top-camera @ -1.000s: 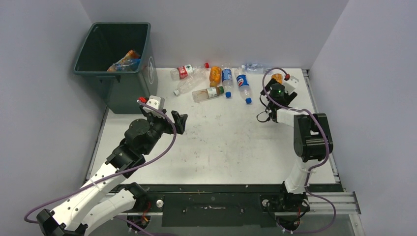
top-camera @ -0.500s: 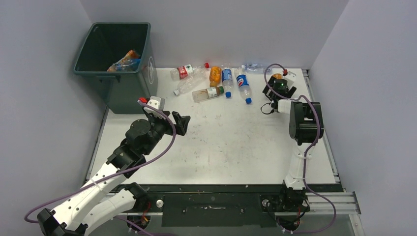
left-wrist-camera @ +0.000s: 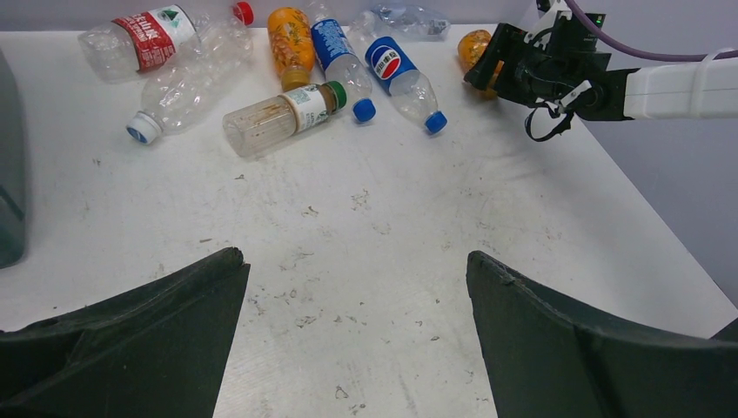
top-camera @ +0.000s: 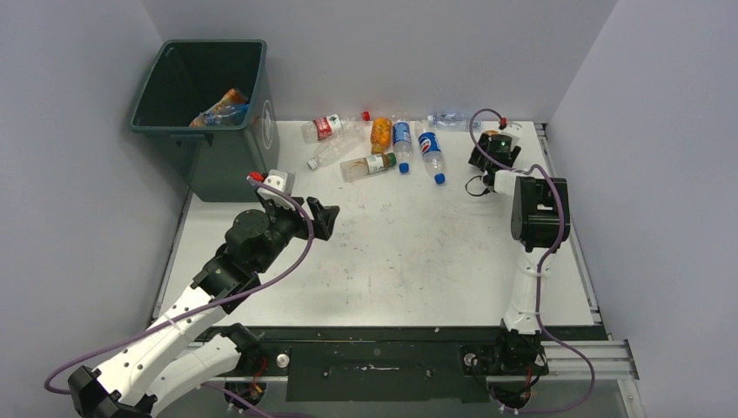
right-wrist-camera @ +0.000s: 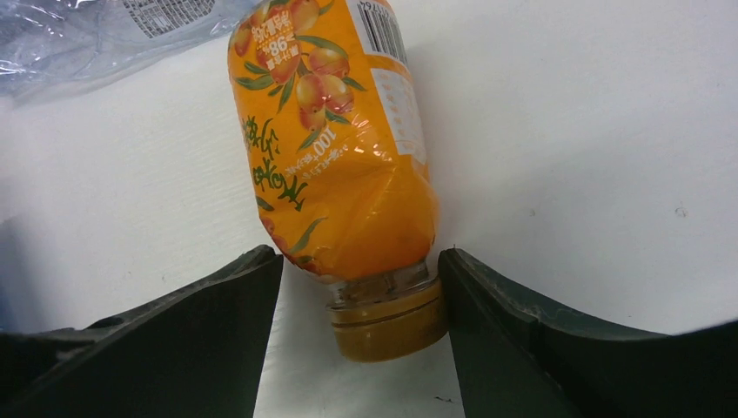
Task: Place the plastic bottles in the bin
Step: Pick up the plastic bottle at the center of the board.
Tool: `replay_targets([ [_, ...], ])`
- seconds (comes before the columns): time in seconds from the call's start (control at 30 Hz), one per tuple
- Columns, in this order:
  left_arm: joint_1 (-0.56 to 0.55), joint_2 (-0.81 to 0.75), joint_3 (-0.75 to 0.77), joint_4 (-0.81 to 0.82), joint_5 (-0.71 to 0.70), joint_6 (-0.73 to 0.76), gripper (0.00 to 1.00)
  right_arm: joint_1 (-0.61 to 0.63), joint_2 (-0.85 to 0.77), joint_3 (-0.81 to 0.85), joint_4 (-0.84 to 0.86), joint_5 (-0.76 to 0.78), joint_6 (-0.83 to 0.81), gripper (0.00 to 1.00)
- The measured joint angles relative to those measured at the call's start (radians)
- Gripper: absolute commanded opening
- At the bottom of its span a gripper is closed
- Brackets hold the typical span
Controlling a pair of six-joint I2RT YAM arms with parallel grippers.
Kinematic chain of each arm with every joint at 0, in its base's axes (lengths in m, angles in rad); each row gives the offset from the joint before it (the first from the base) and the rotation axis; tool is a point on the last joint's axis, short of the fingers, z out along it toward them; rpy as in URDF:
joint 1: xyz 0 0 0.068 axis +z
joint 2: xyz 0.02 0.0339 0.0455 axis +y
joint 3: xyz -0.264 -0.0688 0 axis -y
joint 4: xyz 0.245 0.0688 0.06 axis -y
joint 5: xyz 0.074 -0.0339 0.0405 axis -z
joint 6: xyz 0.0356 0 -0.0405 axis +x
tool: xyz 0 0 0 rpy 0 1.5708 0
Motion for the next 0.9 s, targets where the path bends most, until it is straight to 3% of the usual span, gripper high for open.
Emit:
replay_targets([
  [0.2,0.001,0.000,0.000,0.000,0.000,0.001,0.96,0.000,-0.001,-0.010,0.007,-0.026,-0.018,0.32],
  [0.37,0.001,-0.019,-0.006,0.002,-0.010,0.007,0.96,0.014,-0.074,-0.125,0.037,0.002,-0.003,0.23],
  [0.53,0.000,-0.069,-0.029,0.017,-0.046,0.023,0.96,0.101,-0.244,-0.294,0.038,0.067,0.081,0.07],
  [0.9,-0.051,-0.165,-0.077,0.090,-0.122,0.125,0.96,0.313,-0.848,-0.687,0.134,0.082,0.348,0.05],
])
